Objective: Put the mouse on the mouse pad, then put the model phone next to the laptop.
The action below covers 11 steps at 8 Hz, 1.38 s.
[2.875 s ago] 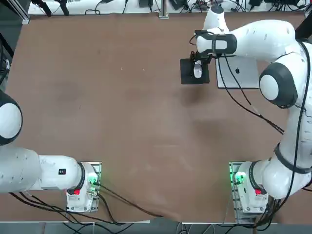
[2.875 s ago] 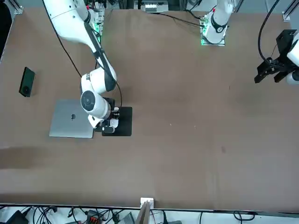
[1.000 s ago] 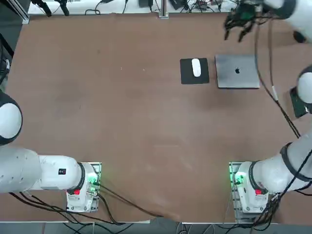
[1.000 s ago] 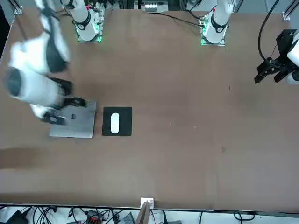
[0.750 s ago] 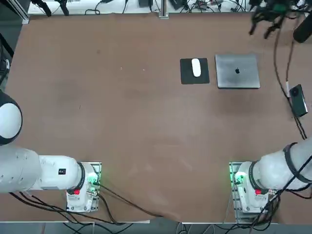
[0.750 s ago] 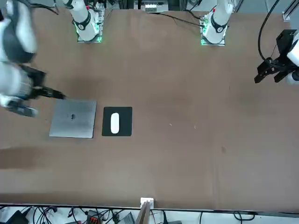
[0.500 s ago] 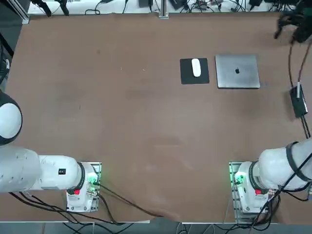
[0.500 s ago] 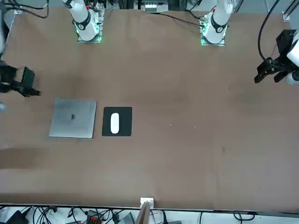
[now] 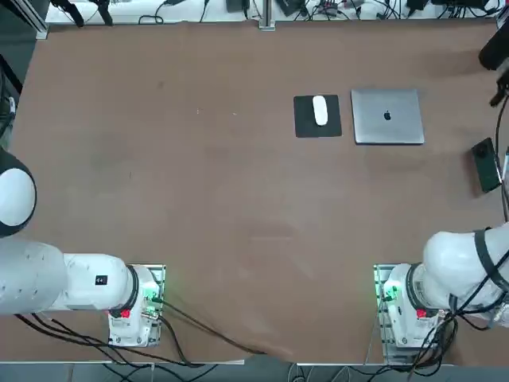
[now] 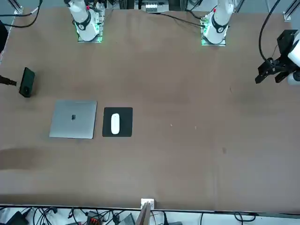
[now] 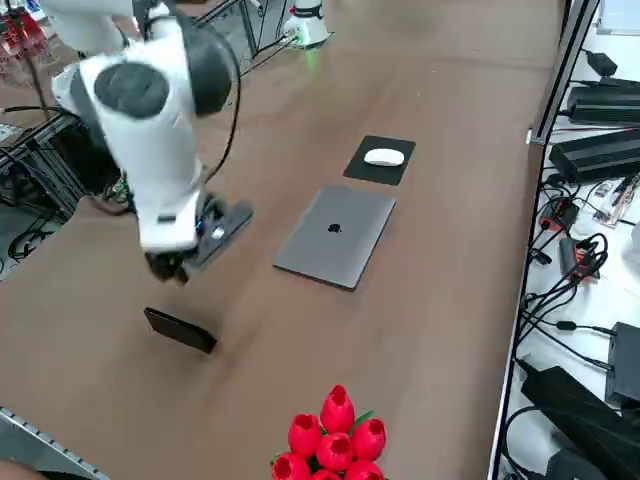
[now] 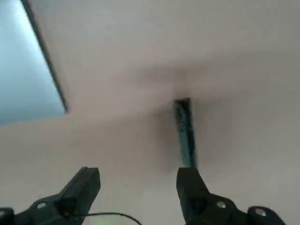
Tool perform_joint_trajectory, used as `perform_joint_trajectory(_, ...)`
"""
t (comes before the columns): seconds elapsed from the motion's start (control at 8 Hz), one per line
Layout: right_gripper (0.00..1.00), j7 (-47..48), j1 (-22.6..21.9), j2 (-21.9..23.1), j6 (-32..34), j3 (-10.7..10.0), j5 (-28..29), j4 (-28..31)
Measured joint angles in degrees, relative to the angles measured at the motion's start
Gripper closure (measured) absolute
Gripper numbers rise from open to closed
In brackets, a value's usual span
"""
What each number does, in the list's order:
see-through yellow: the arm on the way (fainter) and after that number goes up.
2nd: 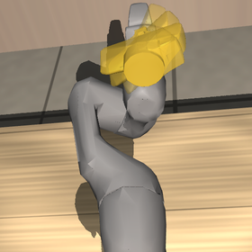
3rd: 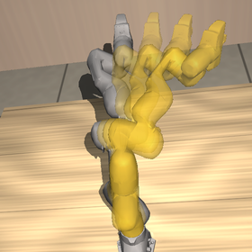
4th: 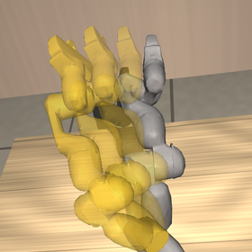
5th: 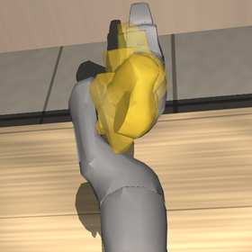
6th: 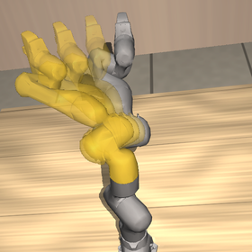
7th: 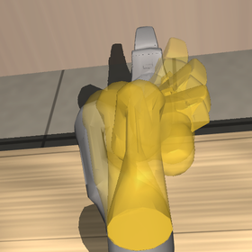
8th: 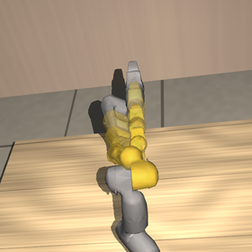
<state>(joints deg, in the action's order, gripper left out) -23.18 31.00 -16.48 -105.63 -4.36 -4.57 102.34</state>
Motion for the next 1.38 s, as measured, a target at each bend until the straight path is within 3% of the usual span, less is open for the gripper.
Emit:
perform_joint_trajectory(0.75, 0.0, -16.73, 10.1, -0.89, -21.54, 0.1, -0.69, 15.12)
perform_joint_trajectory(1.38, 0.01, -18.27, 12.14, -3.16, -28.59, 0.62, -0.7, 18.75)
